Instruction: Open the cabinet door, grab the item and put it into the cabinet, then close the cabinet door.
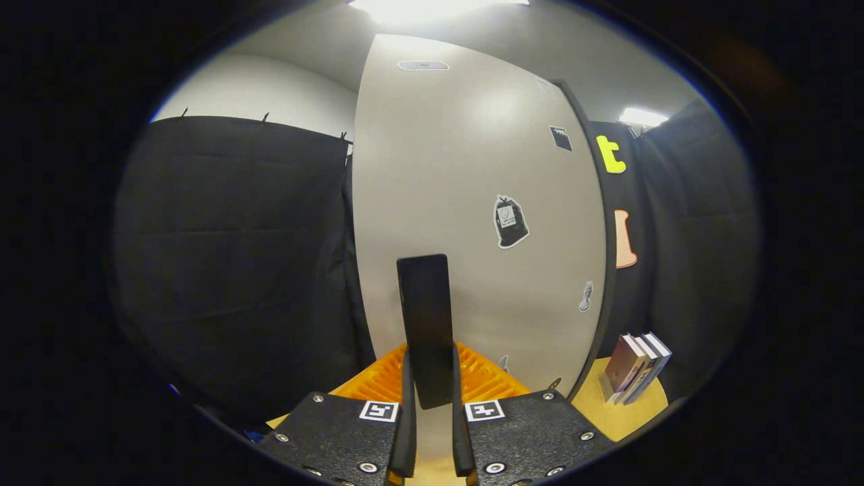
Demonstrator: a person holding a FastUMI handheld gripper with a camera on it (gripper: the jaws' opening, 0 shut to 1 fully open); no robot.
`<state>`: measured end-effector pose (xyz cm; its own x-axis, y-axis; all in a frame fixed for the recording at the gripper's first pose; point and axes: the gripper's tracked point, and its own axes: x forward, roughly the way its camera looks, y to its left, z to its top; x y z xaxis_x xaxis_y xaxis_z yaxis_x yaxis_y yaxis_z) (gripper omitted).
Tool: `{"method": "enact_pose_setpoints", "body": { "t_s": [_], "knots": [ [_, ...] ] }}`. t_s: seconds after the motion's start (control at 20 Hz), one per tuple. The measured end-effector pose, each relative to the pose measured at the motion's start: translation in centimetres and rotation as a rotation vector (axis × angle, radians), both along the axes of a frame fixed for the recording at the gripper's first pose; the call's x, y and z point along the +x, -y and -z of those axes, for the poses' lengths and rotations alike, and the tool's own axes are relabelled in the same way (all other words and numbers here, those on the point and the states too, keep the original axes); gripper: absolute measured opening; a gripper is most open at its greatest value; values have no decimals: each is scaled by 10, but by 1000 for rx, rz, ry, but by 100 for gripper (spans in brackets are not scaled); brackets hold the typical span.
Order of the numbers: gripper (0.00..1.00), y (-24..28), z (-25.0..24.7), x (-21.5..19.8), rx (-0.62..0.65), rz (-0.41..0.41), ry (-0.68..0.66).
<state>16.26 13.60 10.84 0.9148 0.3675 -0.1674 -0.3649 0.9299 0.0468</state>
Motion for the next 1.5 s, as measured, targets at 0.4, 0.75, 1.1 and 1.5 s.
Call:
{"method": "enact_pose_setpoints", "body": {
  "t_s": [0.4,0.75,1.1,1.5],
  "knots": [
    [21,50,-8,-27,-3,22,6],
    [19,70,-9,-37,-31,44,12],
    [16,93,-8,-38,-46,91,13],
    [13,133,-5,-32,-52,245,18]
  ]
}}
